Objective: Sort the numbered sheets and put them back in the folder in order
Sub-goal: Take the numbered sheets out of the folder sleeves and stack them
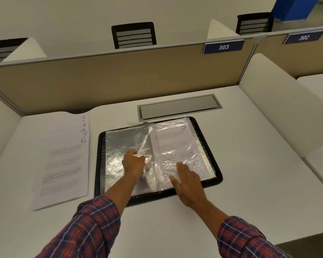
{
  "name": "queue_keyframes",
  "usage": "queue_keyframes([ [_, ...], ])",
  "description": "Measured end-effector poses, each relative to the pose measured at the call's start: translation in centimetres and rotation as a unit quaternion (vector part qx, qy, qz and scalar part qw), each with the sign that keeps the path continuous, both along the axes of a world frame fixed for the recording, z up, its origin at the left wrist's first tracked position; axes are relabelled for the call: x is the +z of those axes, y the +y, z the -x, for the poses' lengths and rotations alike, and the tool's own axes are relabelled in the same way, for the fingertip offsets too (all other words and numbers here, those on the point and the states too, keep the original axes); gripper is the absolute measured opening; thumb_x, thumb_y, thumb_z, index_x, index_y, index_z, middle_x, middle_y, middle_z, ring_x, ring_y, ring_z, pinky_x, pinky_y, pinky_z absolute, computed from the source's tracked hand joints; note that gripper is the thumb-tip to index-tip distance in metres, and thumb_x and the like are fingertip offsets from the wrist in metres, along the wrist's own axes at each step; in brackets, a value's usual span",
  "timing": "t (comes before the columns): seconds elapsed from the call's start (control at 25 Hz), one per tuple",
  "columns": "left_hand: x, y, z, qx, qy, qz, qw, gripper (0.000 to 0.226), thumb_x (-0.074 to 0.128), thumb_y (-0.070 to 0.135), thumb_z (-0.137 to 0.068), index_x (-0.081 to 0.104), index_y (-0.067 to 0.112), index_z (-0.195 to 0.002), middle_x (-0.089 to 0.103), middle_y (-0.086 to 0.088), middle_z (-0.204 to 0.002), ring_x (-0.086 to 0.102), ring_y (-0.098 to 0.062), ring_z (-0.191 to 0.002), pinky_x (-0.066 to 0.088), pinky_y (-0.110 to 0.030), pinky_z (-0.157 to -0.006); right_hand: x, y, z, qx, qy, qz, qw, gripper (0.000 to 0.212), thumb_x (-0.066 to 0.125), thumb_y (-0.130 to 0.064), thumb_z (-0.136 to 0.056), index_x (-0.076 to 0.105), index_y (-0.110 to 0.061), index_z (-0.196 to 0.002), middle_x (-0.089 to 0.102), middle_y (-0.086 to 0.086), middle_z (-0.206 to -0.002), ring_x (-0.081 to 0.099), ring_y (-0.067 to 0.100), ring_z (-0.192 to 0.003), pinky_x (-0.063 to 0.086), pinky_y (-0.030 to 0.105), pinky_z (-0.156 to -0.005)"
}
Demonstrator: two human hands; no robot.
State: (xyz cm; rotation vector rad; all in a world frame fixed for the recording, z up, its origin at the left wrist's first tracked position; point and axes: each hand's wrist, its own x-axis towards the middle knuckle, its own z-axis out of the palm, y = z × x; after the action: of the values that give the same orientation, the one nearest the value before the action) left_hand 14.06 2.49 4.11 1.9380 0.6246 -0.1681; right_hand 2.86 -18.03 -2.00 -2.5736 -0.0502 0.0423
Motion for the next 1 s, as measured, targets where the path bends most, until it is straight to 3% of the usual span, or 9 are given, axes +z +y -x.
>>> queue_keyframes([
  [0.08, -1.0, 3.1, 0.0, 0.009, 0.008, -0.005, 1.0, 0.042, 0.066, 0.005, -0.086, 0.059, 0.016, -0.126, 0.072, -0.011, -0.104, 0.076, -0.022, -0.074, 0.051, -0.025, -0.049, -0.8, -0.5, 0.2, 0.001, 0.031, 0.063, 0.998, 0.095, -0.002, -0.075, -0.097, 0.02, -0.013, -0.166, 0.017, 0.008, -0.173, 0.013, 0.024, -0.161, 0.014, 0.043, -0.128],
  [0.2, -1.5, 7.1, 0.6, 0.008, 0.017, -0.07, 0.997, 0.052, 0.064, 0.012, -0.087, 0.055, 0.017, -0.138, 0.07, -0.014, -0.117, 0.074, -0.026, -0.09, 0.06, -0.037, -0.072, -1.5, -1.0, 0.5, 0.025, 0.038, 0.127, 0.991, 0.089, 0.004, -0.068, -0.099, 0.02, -0.011, -0.165, 0.014, 0.009, -0.174, 0.009, 0.025, -0.161, 0.01, 0.041, -0.128],
  [0.28, -1.7, 8.8, 1.4, -0.013, 0.004, -0.125, 0.992, 0.054, 0.062, 0.007, -0.091, 0.051, 0.013, -0.144, 0.06, -0.017, -0.134, 0.067, -0.033, -0.11, 0.057, -0.04, -0.089, -1.5, -1.1, 0.7, 0.029, 0.047, 0.139, 0.989, 0.088, 0.005, -0.067, -0.098, 0.016, -0.011, -0.166, 0.011, 0.009, -0.174, 0.005, 0.024, -0.162, 0.006, 0.039, -0.128],
  [0.4, -2.4, 10.2, 2.3, -0.032, -0.007, -0.173, 0.984, 0.056, 0.06, -0.003, -0.095, 0.047, 0.006, -0.148, 0.053, -0.022, -0.145, 0.061, -0.04, -0.123, 0.054, -0.044, -0.098, -1.4, -0.9, 0.8, 0.03, 0.056, 0.139, 0.988, 0.089, 0.004, -0.067, -0.097, 0.013, -0.012, -0.166, 0.006, 0.007, -0.175, 0.003, 0.023, -0.162, 0.003, 0.037, -0.128],
  [0.48, -2.9, 10.6, 2.2, -0.031, -0.014, -0.185, 0.982, 0.058, 0.06, -0.007, -0.092, 0.047, 0.006, -0.148, 0.056, -0.021, -0.143, 0.059, -0.04, -0.126, 0.054, -0.046, -0.101, -1.4, -1.0, 0.8, 0.029, 0.055, 0.137, 0.989, 0.088, 0.005, -0.067, -0.097, 0.013, -0.012, -0.166, 0.006, 0.006, -0.175, 0.004, 0.023, -0.162, 0.003, 0.037, -0.128],
  [0.64, -3.0, 11.3, 2.4, -0.028, -0.027, -0.221, 0.975, 0.048, 0.061, -0.011, -0.086, 0.055, 0.006, -0.131, 0.062, -0.018, -0.122, 0.063, -0.038, -0.113, 0.057, -0.044, -0.089, -1.5, -1.2, 0.9, 0.034, 0.067, 0.146, 0.986, 0.092, -0.001, -0.073, -0.096, 0.004, -0.015, -0.167, -0.002, 0.003, -0.175, -0.005, 0.019, -0.161, -0.004, 0.033, -0.128],
  [0.76, -3.4, 11.6, 3.1, -0.09, -0.095, -0.376, 0.917, 0.057, 0.064, -0.006, -0.084, 0.051, 0.006, -0.138, 0.057, -0.02, -0.131, 0.058, -0.039, -0.113, 0.054, -0.048, -0.091, -1.8, -1.2, 1.0, 0.036, 0.062, 0.148, 0.986, 0.094, -0.004, -0.075, -0.095, 0.004, -0.015, -0.167, -0.004, 0.002, -0.174, -0.005, 0.019, -0.161, -0.005, 0.032, -0.127],
  [0.84, -3.7, 10.8, 3.2, -0.146, -0.179, -0.444, 0.866, 0.065, 0.063, -0.005, -0.08, 0.051, 0.006, -0.143, 0.053, -0.02, -0.141, 0.053, -0.038, -0.126, 0.049, -0.049, -0.101, -1.9, -1.1, 1.0, 0.03, 0.06, 0.151, 0.986, 0.088, 0.004, -0.07, -0.098, 0.003, -0.015, -0.167, -0.001, 0.003, -0.175, -0.005, 0.019, -0.161, -0.004, 0.033, -0.128],
  [1.0, -4.1, 5.4, 4.2, -0.303, -0.255, -0.391, 0.831, 0.058, 0.059, 0.01, -0.092, 0.048, 0.011, -0.149, 0.046, -0.012, -0.155, 0.04, -0.027, -0.146, 0.037, -0.05, -0.119, -2.0, -0.7, 1.5, 0.018, 0.055, 0.162, 0.985, 0.084, 0.011, -0.065, -0.102, 0.006, -0.011, -0.166, 0.004, 0.007, -0.175, -0.001, 0.021, -0.162, -0.003, 0.034, -0.128],
])
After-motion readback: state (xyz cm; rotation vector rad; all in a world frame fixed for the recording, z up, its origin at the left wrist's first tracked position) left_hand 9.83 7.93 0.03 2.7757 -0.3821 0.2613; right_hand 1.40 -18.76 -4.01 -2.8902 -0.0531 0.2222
